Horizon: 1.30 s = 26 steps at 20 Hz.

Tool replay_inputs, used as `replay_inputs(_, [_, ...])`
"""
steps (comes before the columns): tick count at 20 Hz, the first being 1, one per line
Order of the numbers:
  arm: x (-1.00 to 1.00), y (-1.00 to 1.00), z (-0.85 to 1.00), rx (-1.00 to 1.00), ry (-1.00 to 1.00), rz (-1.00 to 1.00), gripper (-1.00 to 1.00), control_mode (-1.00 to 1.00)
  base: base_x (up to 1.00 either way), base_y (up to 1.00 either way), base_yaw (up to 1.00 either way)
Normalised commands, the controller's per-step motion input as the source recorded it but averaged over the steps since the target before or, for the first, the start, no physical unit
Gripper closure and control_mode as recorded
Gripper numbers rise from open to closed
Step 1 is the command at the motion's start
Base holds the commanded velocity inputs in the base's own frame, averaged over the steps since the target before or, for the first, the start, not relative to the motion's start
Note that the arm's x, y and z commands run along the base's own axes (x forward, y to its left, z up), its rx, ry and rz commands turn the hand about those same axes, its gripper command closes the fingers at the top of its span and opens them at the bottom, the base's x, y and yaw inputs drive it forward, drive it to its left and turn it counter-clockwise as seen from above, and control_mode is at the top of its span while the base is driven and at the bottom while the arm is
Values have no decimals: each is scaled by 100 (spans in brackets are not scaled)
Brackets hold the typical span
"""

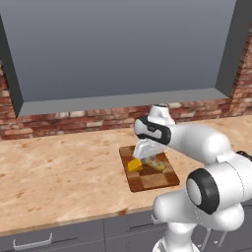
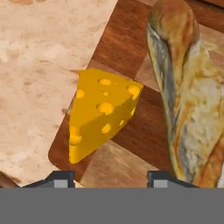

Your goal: Retrieve the sausage and cheese from the fridge and place them on the cutting board on the counter.

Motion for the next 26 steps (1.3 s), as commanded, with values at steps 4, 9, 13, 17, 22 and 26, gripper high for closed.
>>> replay_inputs(4, [-10,0,93,-4,-1,0,-100,-100,0,0,0])
replay_inputs(9, [-29,0,70,-11,0,0,-100,-100,0,0,0])
replay_inputs(13, [-92,8,-38,-4,2,0,-100,-100,0,0,0])
replay_inputs(17, [-80,-2,6,2,-12,0,-100,-100,0,0,0])
replay_inputs(22, [-37,-8,100,0,-26,0,-100,-100,0,0,0])
replay_inputs(26, [-46,-9,99,0,-16,0,-100,-100,0,0,0])
